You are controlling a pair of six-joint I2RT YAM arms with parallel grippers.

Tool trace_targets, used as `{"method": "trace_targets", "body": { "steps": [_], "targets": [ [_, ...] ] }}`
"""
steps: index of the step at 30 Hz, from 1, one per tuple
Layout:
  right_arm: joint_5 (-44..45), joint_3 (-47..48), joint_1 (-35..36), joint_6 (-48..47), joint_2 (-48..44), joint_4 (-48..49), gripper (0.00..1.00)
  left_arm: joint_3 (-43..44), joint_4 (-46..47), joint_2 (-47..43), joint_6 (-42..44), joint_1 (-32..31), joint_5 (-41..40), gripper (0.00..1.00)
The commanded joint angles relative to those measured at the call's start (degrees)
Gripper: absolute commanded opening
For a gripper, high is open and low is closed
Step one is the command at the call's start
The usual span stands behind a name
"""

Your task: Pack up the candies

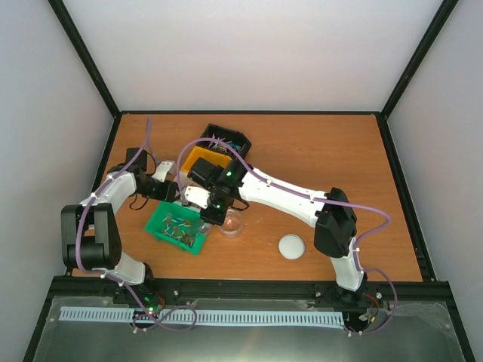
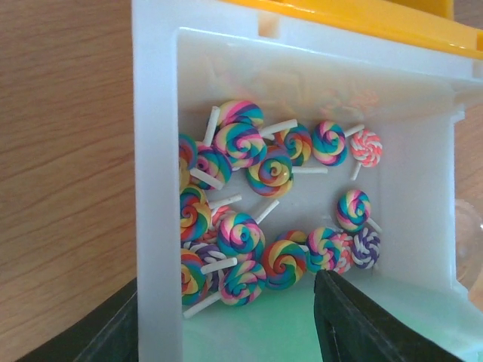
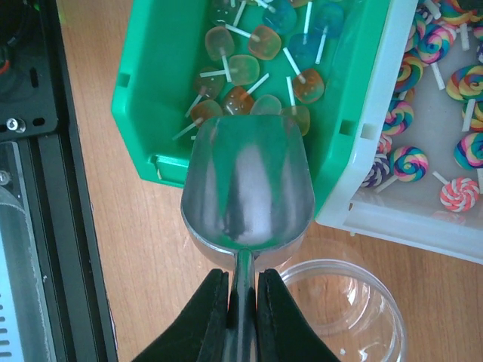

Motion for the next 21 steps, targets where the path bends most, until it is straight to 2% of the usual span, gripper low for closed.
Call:
{"method": "trace_targets", "body": {
  "steps": [1,6,15,21],
  "targets": [
    [3.07,0.85,0.71,1.01,-0.91,-2.85,0.03,-0.37,-0.29,-2.12,-1.41,-1.26,4.84,0.57],
    [5.42,1.14,0.71,0.51,-0.24,-3.3,0.03,-0.52,-0.13,-1.67,-1.84,-1.46,5.83,0.56],
    [3.1,6.75,0.71,-0.27,8.52,-5.14,0.03,-0.9,0.68,-1.44,-2.05,-1.73,6.14,0.56],
    [2.62,2.96,0.71,0.76,9.2,-0.17,0.03,-1.17,0.72,-0.93,-1.91,-2.08,6.69,0.55]
  ]
}}
